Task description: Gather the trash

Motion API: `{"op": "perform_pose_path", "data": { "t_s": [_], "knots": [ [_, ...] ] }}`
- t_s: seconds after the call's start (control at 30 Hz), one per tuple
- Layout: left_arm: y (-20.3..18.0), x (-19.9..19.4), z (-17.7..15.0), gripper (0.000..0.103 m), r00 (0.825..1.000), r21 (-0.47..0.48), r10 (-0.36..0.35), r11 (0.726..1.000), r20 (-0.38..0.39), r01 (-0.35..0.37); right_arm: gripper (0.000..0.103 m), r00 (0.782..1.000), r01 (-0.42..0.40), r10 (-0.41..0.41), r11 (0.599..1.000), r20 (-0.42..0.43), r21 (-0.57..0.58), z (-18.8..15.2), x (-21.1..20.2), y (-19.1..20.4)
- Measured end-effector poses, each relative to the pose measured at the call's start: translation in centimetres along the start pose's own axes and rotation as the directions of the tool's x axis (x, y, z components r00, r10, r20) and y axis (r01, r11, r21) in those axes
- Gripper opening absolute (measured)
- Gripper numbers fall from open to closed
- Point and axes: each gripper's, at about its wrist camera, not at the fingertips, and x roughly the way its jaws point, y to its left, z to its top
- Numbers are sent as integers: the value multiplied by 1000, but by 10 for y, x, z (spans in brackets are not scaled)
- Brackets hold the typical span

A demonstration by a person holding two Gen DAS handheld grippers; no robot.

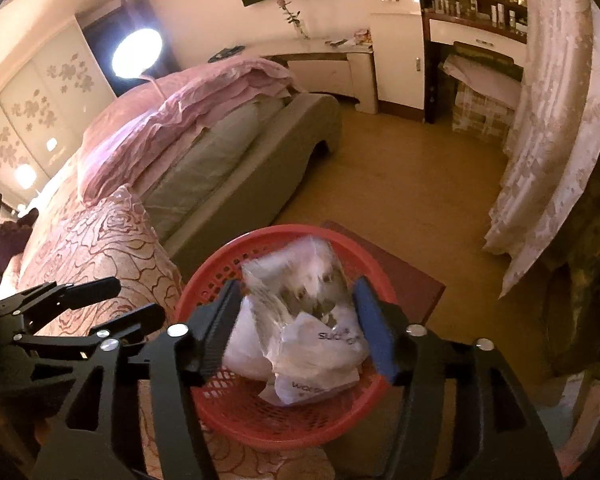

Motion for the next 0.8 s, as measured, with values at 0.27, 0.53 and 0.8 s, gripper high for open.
{"op": "perform_pose_path", "data": {
  "t_s": [0.27, 0.53, 0.8],
  "knots": [
    [7, -11, -4, 75, 1000, -29, 14, 999, 24, -13, 75, 1000, -19, 19, 1000, 6, 10, -6, -11, 2],
    [8, -26, -13, 77, 998, -22, 38, 999, 56, -37, 86, 1000, 12, -12, 1000, 19, -6, -19, -22, 10],
    [6, -38, -24, 79, 995, -27, 52, 998, 84, -49, 89, 999, 52, -52, 999, 13, -9, -30, -31, 11]
  ]
}}
